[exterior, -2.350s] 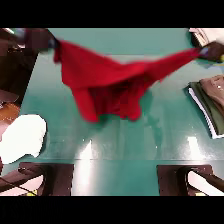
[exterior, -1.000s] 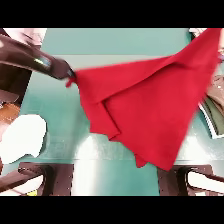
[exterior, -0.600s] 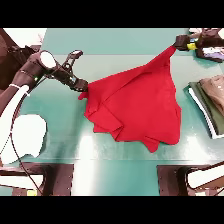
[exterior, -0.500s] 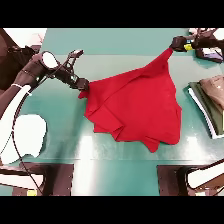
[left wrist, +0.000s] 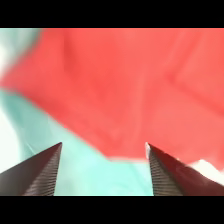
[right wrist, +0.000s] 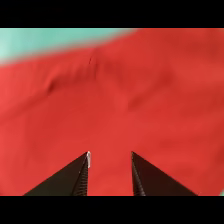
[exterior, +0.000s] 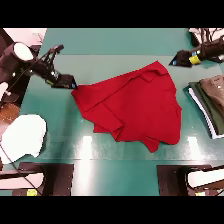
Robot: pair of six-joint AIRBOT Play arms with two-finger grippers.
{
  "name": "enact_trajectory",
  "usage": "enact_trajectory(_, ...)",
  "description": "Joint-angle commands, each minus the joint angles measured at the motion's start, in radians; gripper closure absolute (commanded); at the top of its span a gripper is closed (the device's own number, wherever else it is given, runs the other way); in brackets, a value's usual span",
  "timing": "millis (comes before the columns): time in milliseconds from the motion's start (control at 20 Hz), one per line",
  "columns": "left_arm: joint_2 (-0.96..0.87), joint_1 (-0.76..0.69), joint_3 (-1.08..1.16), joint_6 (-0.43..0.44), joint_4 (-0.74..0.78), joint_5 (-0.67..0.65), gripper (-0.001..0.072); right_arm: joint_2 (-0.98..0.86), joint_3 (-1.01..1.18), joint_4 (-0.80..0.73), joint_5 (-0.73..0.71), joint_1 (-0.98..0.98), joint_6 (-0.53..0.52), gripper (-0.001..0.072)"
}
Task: Fold the shirts.
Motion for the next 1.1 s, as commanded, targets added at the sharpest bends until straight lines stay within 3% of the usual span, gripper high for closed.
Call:
enact_trajectory(0, 0.141, 0.015, -0.288, 0.026, -0.155, 0.037, 0.0110, 0.137, -0.221, 0.089, 0.109, -0.023, -0.035, 0.0413)
enact_trajectory(50, 0.181, 0.015, -0.389, 0.039, -0.213, 0.068, 0.0110, 0.180, -0.282, 0.095, 0.107, -0.023, -0.037, 0.0469)
enact_trajectory(100, 0.217, 0.015, -0.490, 0.066, -0.276, 0.096, 0.0110, 0.223, -0.336, 0.095, 0.100, -0.023, -0.043, 0.0597)
enact_trajectory(150, 0.241, 0.015, -0.573, 0.084, -0.332, 0.121, 0.0111, 0.258, -0.376, 0.095, 0.088, -0.023, -0.048, 0.0636)
enact_trajectory(350, 0.259, 0.015, -0.796, 0.177, -0.507, 0.189, 0.0111, 0.404, -0.526, 0.093, -0.009, -0.024, -0.050, 0.0636)
enact_trajectory(500, 0.259, 0.015, -0.869, 0.198, -0.537, 0.260, 0.0111, 0.491, -0.606, 0.093, -0.076, -0.024, -0.050, 0.0636)
enact_trajectory(750, 0.258, -0.123, -0.881, 0.200, -0.544, 0.394, 0.0111, 0.569, -0.671, 0.094, -0.120, -0.024, -0.050, 0.0636)
enact_trajectory(1050, 0.256, -0.248, -0.881, 0.129, -0.544, 0.500, 0.0111, 0.588, -0.671, 0.095, -0.118, -0.023, -0.050, 0.0636)
